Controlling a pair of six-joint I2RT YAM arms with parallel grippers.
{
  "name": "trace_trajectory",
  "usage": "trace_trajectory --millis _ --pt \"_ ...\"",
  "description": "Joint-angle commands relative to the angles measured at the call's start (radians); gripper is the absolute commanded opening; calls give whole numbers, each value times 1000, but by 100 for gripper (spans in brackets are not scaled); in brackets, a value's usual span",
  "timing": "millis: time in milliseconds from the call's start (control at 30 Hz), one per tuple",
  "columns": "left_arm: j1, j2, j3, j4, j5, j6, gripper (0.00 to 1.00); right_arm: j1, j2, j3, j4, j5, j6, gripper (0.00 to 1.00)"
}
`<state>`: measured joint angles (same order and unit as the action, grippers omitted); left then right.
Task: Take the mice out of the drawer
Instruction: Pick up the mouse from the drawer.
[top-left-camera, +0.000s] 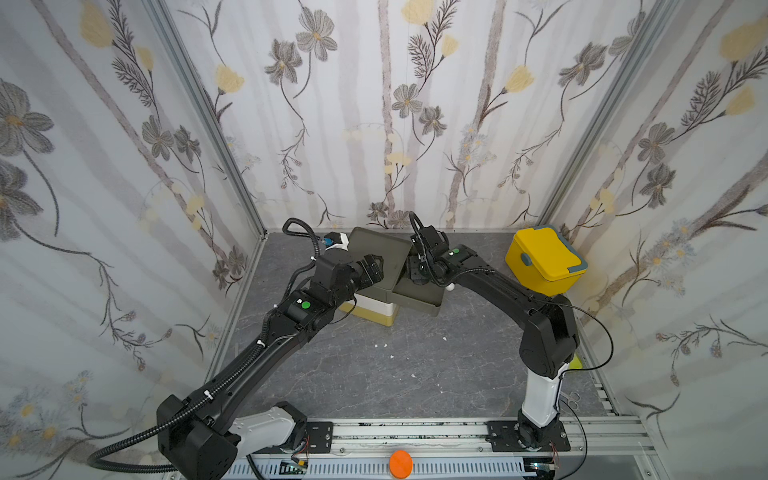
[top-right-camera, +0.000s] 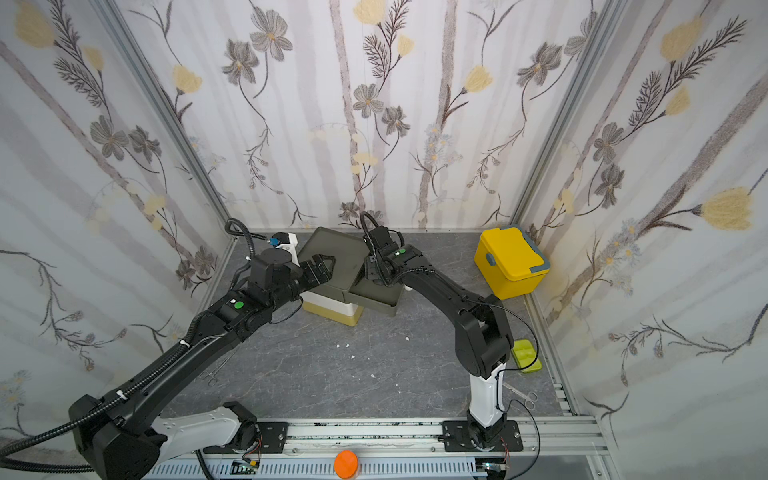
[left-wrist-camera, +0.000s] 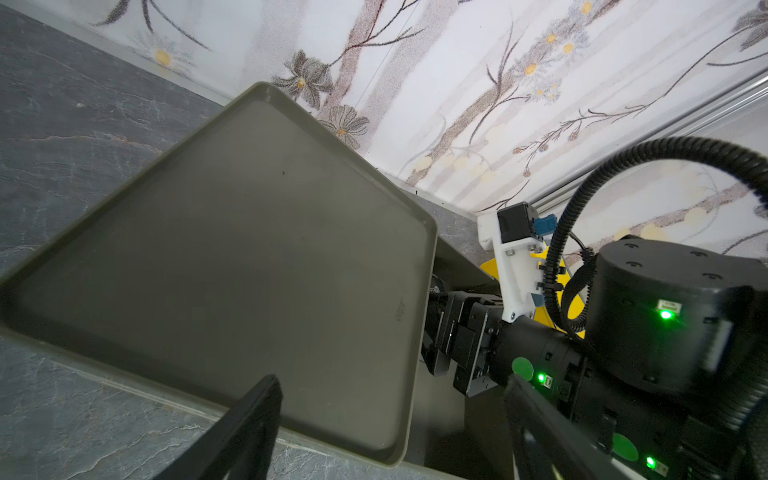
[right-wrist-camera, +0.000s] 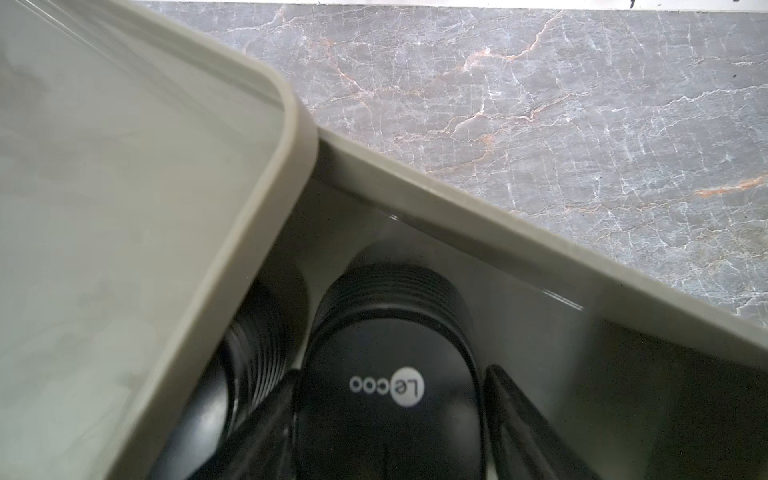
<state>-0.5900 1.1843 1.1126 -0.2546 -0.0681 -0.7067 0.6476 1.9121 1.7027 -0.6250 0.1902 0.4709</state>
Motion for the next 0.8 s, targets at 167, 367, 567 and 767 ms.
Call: trace_trajectory --millis 167,367,567,767 --pt "-1 6 10 15 -7 15 86 2 6 20 -18 18 8 64" --pt "0 9 25 11 -4 15 86 2 -33 21 -5 28 11 61" --pt "0 3 32 3 -6 16 87 -2 -78 26 1 36 16 61" --pt "0 0 41 -2 15 14 87 -12 -146 26 -7 38 15 60"
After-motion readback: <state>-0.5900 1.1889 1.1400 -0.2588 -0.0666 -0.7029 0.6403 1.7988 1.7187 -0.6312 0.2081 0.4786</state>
